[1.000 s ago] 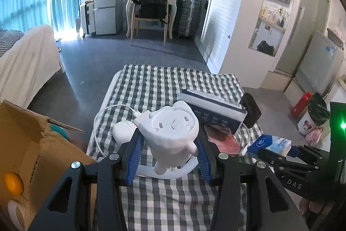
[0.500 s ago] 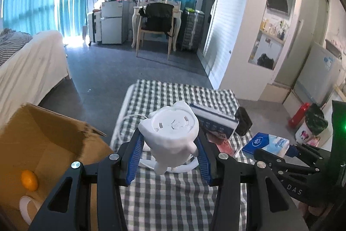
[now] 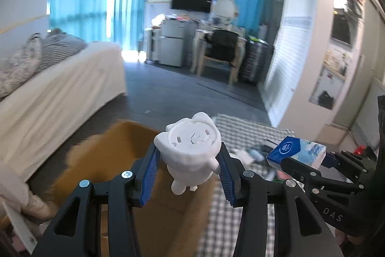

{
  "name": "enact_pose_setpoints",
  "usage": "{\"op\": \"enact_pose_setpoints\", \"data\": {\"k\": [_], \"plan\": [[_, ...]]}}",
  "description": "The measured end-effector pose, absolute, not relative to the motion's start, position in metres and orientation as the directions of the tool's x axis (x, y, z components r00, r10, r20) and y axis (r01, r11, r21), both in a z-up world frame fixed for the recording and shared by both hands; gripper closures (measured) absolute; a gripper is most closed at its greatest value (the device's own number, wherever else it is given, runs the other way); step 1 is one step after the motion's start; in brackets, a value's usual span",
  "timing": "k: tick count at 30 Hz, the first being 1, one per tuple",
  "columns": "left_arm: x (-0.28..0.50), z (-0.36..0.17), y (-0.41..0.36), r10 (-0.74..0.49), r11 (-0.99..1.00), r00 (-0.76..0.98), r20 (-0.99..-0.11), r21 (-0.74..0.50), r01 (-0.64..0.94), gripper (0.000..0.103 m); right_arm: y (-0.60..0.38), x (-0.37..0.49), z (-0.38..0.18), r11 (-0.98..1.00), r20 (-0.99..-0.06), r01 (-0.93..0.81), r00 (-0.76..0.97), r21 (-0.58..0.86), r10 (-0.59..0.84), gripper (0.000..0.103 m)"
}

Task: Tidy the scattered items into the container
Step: 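Lift tissue pack and plush toy and carry both over the cardboard box, then open both grippers to drop tissue pack and plush toy into the box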

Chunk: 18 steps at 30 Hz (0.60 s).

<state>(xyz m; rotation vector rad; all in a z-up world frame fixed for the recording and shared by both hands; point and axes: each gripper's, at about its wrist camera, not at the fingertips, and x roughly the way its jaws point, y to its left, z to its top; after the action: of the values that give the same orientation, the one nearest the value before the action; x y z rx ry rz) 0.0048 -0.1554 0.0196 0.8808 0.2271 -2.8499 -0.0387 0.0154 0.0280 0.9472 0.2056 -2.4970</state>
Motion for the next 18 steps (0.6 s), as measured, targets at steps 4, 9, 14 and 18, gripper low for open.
{"op": "enact_pose_setpoints", "data": {"k": [4, 9, 14, 18], "plan": [[0.025, 0.019, -0.188, -0.156, -0.963, -0.801, -0.579, -0.092, 0.254, 0.056, -0.025, -0.026, 0.031, -0.85, -0.661, 0.526, -0.633, 0.016, -0.404, 0.052], [0.037, 0.01, -0.217, -0.2, -0.947, -0.774, -0.601, -0.083, 0.309, 0.056, -0.068, -0.017, 0.026, -0.811, -0.672, 0.585, -0.599, 0.003, -0.434, 0.053], [0.039, -0.007, -0.238, -0.216, -0.937, -0.744, -0.632, -0.081, 0.341, 0.056, -0.096, -0.024, 0.013, -0.794, -0.699, 0.608, -0.57, -0.007, -0.431, 0.052], [0.027, -0.029, -0.246, -0.206, -0.934, -0.71, -0.673, -0.081, 0.347, 0.056, -0.115, -0.04, -0.01, -0.789, -0.739, 0.614, -0.537, -0.013, -0.407, 0.052]]}}
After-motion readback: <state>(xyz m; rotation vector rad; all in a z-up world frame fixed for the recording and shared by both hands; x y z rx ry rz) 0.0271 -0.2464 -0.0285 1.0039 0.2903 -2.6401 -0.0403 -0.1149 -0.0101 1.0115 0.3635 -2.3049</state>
